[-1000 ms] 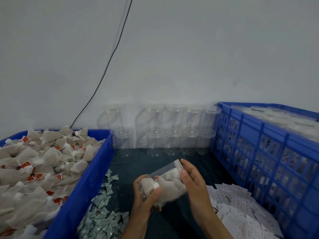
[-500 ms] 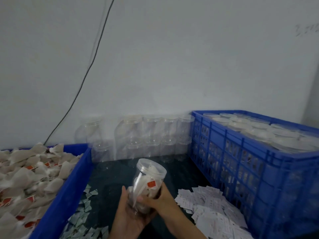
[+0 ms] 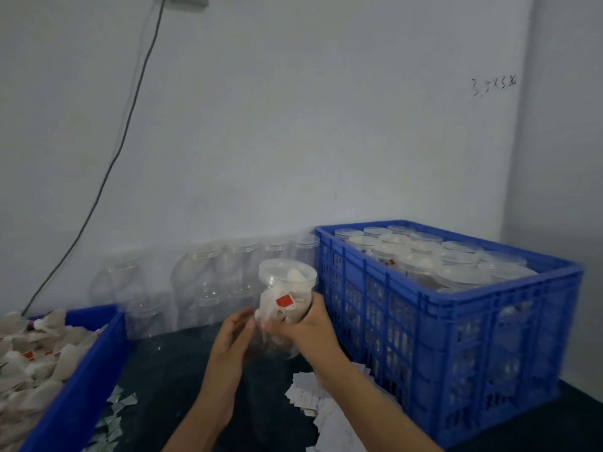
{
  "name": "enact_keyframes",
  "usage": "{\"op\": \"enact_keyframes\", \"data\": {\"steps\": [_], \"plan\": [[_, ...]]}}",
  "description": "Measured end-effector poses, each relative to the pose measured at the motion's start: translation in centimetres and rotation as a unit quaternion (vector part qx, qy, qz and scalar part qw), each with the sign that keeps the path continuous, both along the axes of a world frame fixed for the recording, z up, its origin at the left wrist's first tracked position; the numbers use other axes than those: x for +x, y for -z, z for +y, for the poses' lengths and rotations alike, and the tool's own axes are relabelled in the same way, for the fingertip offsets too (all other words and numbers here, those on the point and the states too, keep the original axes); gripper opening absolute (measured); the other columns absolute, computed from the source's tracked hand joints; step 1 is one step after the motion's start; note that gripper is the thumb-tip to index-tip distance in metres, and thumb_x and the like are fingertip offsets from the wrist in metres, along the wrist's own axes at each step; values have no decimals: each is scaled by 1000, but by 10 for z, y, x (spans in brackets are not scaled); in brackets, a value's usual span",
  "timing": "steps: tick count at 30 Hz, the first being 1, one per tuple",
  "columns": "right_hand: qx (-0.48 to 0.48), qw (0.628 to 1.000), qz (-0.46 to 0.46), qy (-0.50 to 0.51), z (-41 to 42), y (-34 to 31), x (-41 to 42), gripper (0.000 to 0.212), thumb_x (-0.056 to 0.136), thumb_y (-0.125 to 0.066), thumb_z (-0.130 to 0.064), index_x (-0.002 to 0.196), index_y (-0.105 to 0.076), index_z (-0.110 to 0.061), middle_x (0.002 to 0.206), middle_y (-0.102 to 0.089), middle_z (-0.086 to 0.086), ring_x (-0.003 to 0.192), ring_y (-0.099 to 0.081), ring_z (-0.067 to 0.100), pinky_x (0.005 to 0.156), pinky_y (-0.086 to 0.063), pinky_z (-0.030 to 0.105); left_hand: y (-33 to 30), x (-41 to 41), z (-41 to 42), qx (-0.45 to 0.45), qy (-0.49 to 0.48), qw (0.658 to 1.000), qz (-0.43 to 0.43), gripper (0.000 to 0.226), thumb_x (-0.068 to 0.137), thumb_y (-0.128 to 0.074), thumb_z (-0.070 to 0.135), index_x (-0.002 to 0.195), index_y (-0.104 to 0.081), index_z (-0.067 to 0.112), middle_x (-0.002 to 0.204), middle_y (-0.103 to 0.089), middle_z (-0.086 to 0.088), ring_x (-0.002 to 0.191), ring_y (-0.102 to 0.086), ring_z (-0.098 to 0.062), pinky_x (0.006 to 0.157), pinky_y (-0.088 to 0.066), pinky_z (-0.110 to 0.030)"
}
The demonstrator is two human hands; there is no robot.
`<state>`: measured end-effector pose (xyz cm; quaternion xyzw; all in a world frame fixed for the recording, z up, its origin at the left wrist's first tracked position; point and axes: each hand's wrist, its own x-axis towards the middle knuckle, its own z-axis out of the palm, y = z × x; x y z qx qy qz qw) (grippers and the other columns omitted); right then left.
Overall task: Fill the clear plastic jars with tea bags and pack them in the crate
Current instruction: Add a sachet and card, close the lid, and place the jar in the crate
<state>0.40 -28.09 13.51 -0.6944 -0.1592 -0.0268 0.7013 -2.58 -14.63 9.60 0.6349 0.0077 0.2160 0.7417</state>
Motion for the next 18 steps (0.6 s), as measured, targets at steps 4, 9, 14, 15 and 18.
{"op": "enact_keyframes", "data": {"steps": [4,9,14,15,18], "plan": [[-16,994,-70,79,-34,-46,12,72,65,-86,-9,113,-35,-25,101,-53,-8,84,-51,-2,53,-45,8,-43,9,-40,111,31,990,-83,36,94,-59,16,120,-55,40,112,-61,25,103,-60,4,75,-52,-12],[-24,980,-143,135,-86,-96,26,89,63,-84,-1,133,-30,-8,118,-55,8,101,-60,19,75,-56,28,-87,39,-94,132,95,981,-101,54,92,-60,7,132,-42,39,125,-52,22,111,-54,0,84,-51,-16],[-79,973,-121,178,-134,-126,51,91,63,-85,-1,133,-28,-5,121,-55,13,102,-58,24,79,-50,32,-109,71,-136,177,143,971,-76,60,96,-56,5,145,-35,31,143,-44,5,128,-44,-17,99,-40,-29],[-97,974,-103,178,-143,-128,55,91,63,-86,-3,133,-28,-6,121,-55,12,101,-57,24,79,-49,32,-109,77,-143,190,151,968,-67,59,96,-55,7,146,-35,29,144,-44,4,130,-43,-17,102,-39,-31],[-146,972,-43,178,-171,-126,66,95,64,-87,-11,135,-25,-7,122,-53,12,107,-57,29,91,-50,42,-105,90,-159,225,173,958,-50,51,96,-55,7,143,-41,22,138,-51,2,130,-44,-15,109,-37,-35]]}}
